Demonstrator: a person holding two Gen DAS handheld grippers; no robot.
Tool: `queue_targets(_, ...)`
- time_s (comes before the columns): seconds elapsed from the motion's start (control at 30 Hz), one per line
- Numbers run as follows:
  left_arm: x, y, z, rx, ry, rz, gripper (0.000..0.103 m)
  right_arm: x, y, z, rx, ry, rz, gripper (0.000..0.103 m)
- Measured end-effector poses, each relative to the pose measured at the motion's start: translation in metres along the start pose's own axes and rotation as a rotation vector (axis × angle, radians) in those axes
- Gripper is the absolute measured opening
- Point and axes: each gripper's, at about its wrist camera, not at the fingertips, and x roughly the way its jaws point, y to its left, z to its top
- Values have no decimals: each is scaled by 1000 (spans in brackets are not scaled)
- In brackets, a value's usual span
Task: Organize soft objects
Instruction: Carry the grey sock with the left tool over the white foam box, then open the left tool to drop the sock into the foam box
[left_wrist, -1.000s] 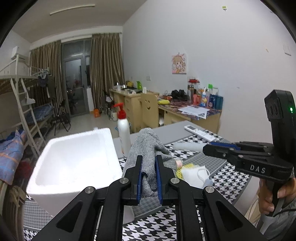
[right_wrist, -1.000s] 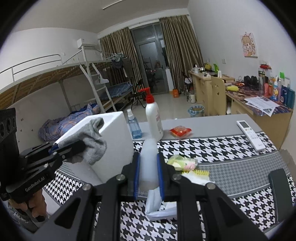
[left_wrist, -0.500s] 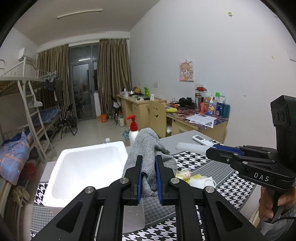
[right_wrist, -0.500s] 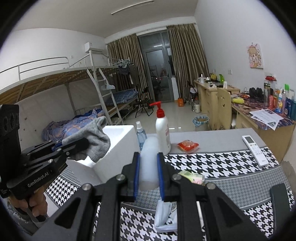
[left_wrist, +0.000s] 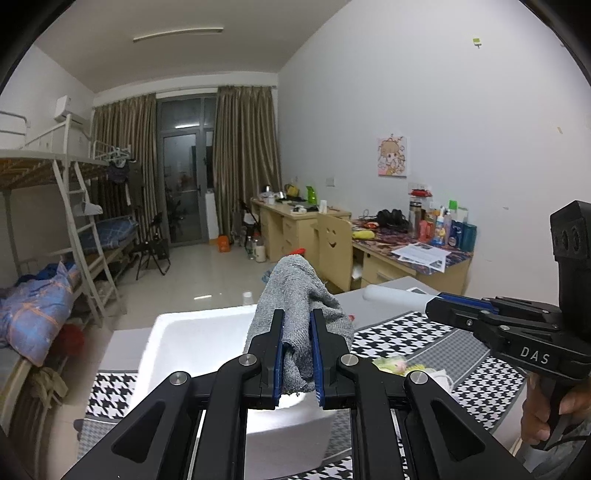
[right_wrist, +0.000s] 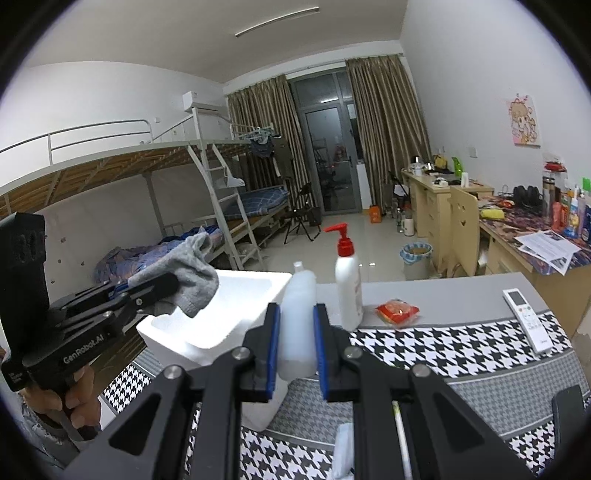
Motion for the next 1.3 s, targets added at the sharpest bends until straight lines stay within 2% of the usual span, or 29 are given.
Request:
queue_targets(0.47, 6, 26, 0, -41, 16, 99, 14, 24, 24, 10, -39, 23, 72, 21)
queue_targets(0.97, 33, 51, -8, -84, 101, 162, 16, 48, 42, 15, -57, 74, 111, 21)
queue_targets(1.17, 36, 59, -11, -94, 116, 171, 32, 52, 45, 16, -57, 81, 107, 21)
queue_targets(1.23, 33, 60, -11, -103, 110, 163, 53, 53, 46, 16, -59, 80, 108, 21)
queue_targets(1.3, 29, 59, -11, -109, 94, 164, 66, 56, 47, 16, -62, 84, 110, 21)
